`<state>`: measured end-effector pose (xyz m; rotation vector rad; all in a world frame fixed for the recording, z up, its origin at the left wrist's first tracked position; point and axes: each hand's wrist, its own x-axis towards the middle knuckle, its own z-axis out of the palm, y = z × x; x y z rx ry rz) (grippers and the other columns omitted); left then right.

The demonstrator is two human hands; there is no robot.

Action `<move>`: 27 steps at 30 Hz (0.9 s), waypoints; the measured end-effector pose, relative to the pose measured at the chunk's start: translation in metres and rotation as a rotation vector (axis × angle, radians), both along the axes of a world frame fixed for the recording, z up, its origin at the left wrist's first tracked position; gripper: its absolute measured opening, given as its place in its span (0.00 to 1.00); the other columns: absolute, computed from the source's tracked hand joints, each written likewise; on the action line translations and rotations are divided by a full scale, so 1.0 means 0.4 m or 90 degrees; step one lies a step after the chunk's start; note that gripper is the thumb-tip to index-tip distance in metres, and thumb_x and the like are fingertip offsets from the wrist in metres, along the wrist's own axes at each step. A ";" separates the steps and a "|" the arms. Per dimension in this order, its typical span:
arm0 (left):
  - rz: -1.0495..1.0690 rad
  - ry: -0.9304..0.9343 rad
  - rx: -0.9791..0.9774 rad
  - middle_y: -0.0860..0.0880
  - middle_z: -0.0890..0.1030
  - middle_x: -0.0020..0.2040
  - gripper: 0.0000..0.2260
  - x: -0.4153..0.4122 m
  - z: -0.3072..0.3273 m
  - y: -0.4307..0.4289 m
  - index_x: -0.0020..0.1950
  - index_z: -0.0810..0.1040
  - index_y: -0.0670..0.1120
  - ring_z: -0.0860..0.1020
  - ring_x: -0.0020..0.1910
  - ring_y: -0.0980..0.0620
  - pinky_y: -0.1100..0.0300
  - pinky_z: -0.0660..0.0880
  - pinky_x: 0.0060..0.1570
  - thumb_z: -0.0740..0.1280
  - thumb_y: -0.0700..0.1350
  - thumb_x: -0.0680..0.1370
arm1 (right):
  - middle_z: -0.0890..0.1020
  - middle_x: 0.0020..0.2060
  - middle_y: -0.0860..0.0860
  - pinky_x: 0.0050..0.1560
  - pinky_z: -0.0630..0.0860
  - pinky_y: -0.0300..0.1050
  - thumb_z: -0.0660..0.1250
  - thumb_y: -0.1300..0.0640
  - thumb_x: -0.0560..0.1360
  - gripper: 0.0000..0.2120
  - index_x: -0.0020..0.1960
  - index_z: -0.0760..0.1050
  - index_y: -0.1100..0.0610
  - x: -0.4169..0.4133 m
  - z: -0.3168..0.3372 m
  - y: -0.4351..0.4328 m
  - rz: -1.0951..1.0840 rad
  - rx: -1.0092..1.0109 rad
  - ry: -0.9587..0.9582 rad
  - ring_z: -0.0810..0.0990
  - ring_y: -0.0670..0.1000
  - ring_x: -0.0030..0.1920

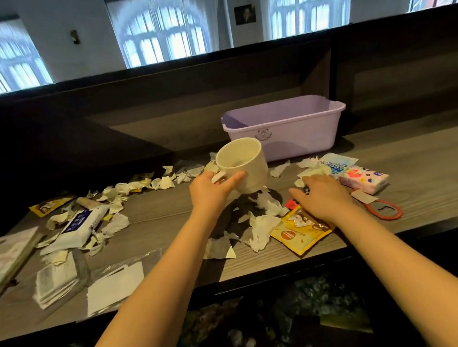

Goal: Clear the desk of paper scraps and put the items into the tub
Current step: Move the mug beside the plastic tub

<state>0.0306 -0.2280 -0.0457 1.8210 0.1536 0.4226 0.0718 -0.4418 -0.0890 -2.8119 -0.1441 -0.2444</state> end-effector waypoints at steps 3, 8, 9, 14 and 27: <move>0.019 -0.017 0.000 0.44 0.83 0.47 0.12 -0.004 0.003 0.003 0.46 0.80 0.44 0.81 0.49 0.47 0.51 0.78 0.52 0.75 0.48 0.68 | 0.75 0.63 0.57 0.59 0.71 0.52 0.54 0.40 0.78 0.26 0.65 0.72 0.58 0.010 0.004 0.061 0.031 0.024 0.006 0.71 0.58 0.63; 0.070 -0.049 -0.004 0.47 0.81 0.43 0.11 -0.002 0.020 0.021 0.44 0.79 0.43 0.79 0.43 0.50 0.56 0.77 0.46 0.75 0.48 0.69 | 0.73 0.66 0.57 0.62 0.69 0.52 0.54 0.45 0.79 0.22 0.68 0.68 0.56 0.030 0.005 0.150 0.088 0.048 0.026 0.68 0.58 0.66; 0.078 -0.049 -0.002 0.48 0.80 0.41 0.10 0.000 0.022 0.025 0.42 0.78 0.45 0.79 0.42 0.51 0.56 0.76 0.45 0.75 0.49 0.69 | 0.71 0.68 0.57 0.64 0.68 0.52 0.54 0.46 0.80 0.23 0.70 0.66 0.56 0.032 0.007 0.159 0.101 0.060 0.036 0.67 0.58 0.68; 0.079 -0.045 0.003 0.46 0.81 0.44 0.13 0.011 0.015 0.020 0.46 0.79 0.41 0.79 0.44 0.51 0.60 0.76 0.43 0.74 0.49 0.69 | 0.66 0.72 0.55 0.68 0.65 0.55 0.55 0.47 0.80 0.24 0.74 0.61 0.54 0.043 0.027 0.121 0.088 0.226 -0.015 0.64 0.57 0.71; 0.064 -0.058 0.017 0.47 0.80 0.41 0.12 0.065 0.025 -0.019 0.45 0.79 0.41 0.77 0.41 0.52 0.61 0.75 0.41 0.74 0.49 0.69 | 0.53 0.76 0.58 0.74 0.51 0.59 0.48 0.39 0.79 0.33 0.77 0.51 0.57 0.173 0.009 0.013 -0.106 -0.056 0.124 0.50 0.62 0.76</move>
